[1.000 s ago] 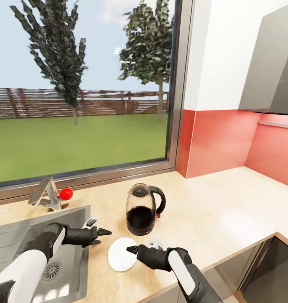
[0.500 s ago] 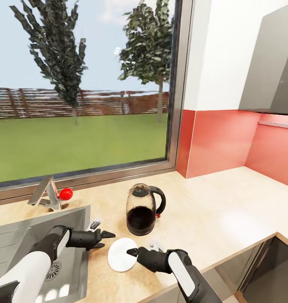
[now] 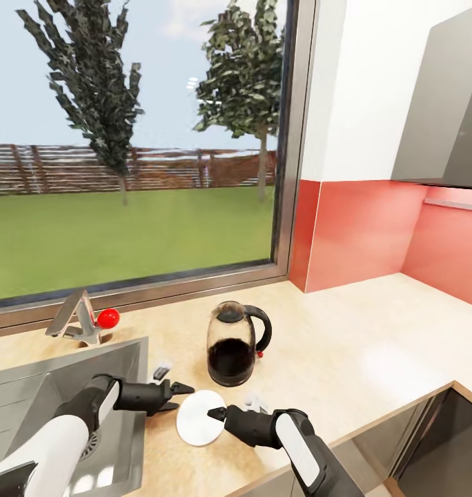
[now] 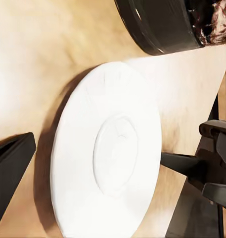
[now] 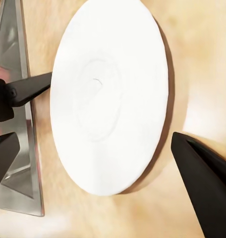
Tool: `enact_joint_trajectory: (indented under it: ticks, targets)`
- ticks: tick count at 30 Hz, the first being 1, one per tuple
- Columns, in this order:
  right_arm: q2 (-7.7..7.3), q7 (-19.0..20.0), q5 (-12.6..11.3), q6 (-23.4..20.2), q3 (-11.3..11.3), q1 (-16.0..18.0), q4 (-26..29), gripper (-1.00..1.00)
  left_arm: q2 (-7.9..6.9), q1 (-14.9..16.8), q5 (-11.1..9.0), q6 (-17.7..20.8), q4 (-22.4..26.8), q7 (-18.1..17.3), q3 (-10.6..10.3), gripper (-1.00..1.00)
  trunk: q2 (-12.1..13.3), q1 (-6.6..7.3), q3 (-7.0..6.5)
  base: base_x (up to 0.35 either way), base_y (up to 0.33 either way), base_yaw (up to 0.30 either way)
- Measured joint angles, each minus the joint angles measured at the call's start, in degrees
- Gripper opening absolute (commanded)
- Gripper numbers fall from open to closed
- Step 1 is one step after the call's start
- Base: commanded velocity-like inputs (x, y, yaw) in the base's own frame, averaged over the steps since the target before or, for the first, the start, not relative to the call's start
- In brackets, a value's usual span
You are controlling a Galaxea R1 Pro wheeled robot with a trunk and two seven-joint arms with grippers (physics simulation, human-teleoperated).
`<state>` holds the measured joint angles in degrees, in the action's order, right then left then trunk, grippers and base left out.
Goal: Set up a coffee station on the kitchen countertop: keep the coffee maker on the countertop, move the bottle of coffee from the kitchen shelf to the counter next to the coffee maker, place a paper coffee filter on top of the coffee maker, put the saucer next to the coffee maker with the coffee cup on the saucer, and place the electric kettle next to the coffee maker.
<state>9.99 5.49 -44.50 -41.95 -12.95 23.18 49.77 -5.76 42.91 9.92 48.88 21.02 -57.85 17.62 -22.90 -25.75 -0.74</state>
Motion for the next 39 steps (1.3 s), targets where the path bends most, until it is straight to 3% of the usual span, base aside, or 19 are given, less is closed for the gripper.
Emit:
enact_joint_trajectory:
  ticks: [15, 23, 39]
  targets:
    - [0.00, 0.15, -0.04, -0.08, -0.10, 0.00, 0.08, 1.00, 0.98, -0.02, -0.07, 0.12, 0.00, -0.03, -0.01, 1.00, 0.00, 0.00, 0.01, 0.000, 0.000, 0.000]
    - [0.00, 0.27, 0.07, 0.01, -0.11, -0.01, 0.01, 1.00, 2.52, -0.02, -0.01, 0.12, 0.00, -0.03, -0.02, 1.00, 0.00, 0.00, 0.00, 0.000, 0.000, 0.000]
    - [0.00, 0.28, 0.11, 0.04, -0.37, 0.01, 0.01, 1.00, 4.15, -0.03, 0.08, 0.06, 0.00, -0.02, -0.04, 1.00, 0.00, 0.00, 0.00, 0.000, 0.000, 0.000]
